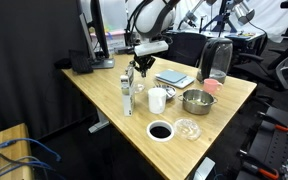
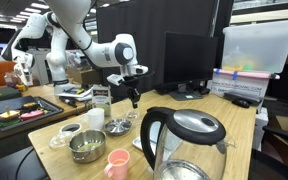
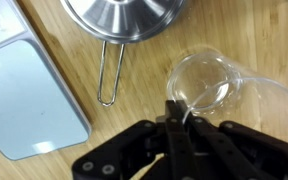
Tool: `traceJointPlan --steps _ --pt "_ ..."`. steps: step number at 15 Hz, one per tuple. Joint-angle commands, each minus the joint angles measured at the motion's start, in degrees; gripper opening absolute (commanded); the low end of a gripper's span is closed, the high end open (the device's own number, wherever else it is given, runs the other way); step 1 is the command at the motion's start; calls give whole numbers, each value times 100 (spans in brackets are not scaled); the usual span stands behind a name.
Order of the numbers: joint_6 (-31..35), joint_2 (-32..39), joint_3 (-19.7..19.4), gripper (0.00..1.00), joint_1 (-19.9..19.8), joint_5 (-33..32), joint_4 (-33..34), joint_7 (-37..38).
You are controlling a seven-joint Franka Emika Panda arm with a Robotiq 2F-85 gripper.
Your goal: Move the glass container to the right
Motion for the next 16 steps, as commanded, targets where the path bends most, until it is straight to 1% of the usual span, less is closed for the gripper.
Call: traceJointPlan --steps 1,6,12,16 --pt "82 -74 -76 1 -66 84 -41 119" --pt "228 -167 -185 1 -192 126 -102 295" --pt "304 -319 -415 1 -308 46 -236 713" --pt "327 -367 -428 1 -390 65 -426 836"
